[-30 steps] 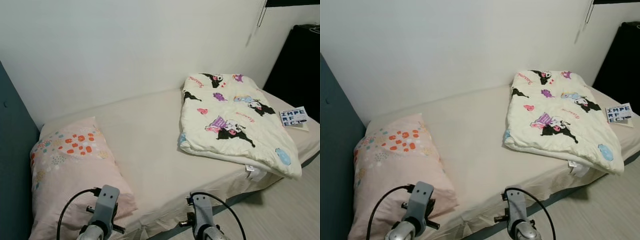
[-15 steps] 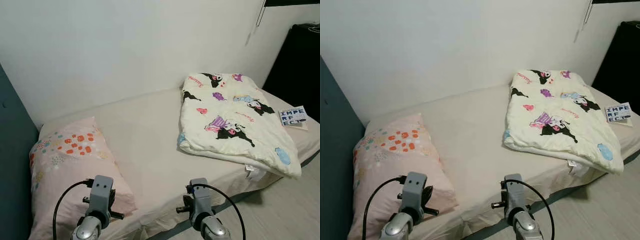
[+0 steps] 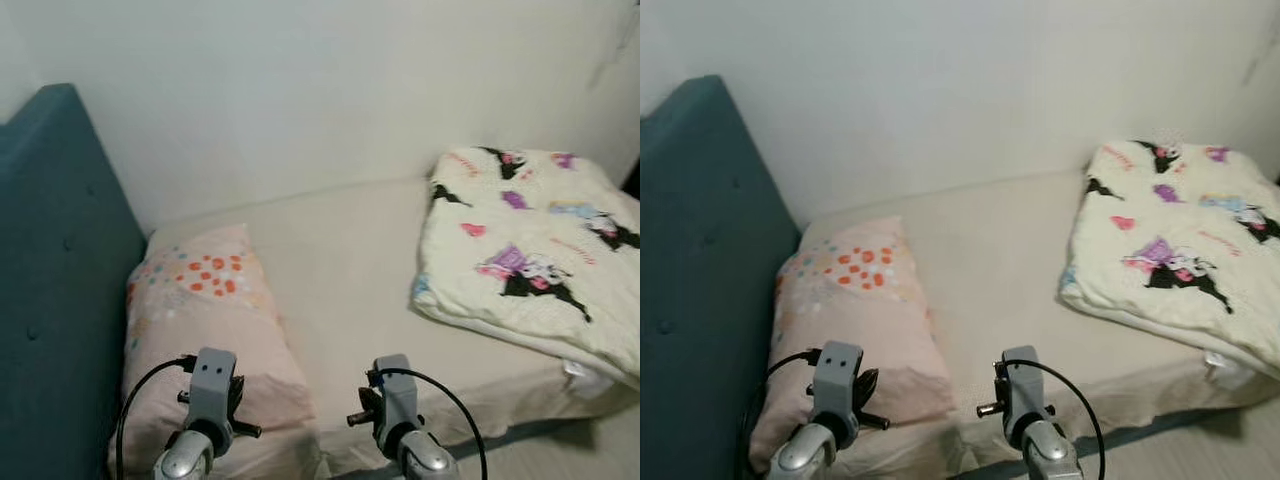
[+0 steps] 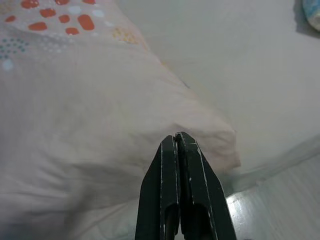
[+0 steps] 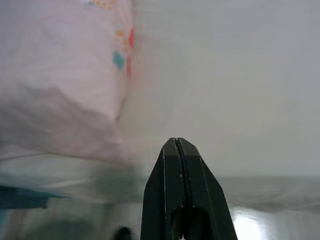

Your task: Clean up the room

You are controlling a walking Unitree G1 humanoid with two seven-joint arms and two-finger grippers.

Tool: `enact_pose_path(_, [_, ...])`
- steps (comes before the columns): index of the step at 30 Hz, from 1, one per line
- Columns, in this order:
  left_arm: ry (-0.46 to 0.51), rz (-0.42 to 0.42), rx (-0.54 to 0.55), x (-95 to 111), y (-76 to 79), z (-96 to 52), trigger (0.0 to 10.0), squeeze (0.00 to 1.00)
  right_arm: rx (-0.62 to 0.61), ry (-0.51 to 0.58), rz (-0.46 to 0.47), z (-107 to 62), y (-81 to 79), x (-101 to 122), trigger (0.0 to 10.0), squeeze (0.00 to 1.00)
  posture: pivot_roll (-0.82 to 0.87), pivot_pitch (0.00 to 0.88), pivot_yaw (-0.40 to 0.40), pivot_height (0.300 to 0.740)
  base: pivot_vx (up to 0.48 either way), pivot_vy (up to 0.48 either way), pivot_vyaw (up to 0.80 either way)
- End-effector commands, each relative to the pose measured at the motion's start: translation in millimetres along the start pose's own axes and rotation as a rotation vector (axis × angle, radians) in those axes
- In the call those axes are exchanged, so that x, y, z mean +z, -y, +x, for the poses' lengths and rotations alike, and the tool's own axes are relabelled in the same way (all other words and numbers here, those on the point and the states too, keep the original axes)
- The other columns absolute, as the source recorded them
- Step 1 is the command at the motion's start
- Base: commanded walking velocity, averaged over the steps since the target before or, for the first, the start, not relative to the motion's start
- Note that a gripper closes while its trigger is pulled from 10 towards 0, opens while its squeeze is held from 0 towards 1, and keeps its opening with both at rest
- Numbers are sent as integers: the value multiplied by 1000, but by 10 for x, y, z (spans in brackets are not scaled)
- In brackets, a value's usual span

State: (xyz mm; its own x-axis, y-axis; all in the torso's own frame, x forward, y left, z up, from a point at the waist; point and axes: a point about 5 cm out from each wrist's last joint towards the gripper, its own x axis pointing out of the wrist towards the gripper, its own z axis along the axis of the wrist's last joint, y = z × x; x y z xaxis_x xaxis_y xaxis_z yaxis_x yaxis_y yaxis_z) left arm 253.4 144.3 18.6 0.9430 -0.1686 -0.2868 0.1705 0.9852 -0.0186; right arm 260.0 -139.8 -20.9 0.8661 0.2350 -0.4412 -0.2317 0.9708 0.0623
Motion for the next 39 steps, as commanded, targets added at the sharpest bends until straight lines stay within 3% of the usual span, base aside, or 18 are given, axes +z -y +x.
enact_pose_path(1, [-34, 13, 29, -34, -80, -35, 10000, 0, 16, 24, 14, 21, -70, 34, 10000, 0, -24, 62, -4, 737, 0, 0, 800])
enact_pose_path(11, [9, 2, 29, 37, -110, -59, 10000, 0, 7, 34, 29, 18, -60, 44, 10000, 0, -25, 64, -6, 737, 0, 0, 240])
enact_pose_path(27, [-9, 21, 23, 49, -87, -73, 10000, 0, 2, 43, 24, 12, -68, 53, 10000, 0, -29, 75, -3, 737, 0, 0, 0])
enact_pose_path(39, [19, 14, 38, 117, -60, -45, 10000, 0, 2, 49, 22, 8, -65, 67, 10000, 0, -34, 85, -4, 737, 0, -438, 0])
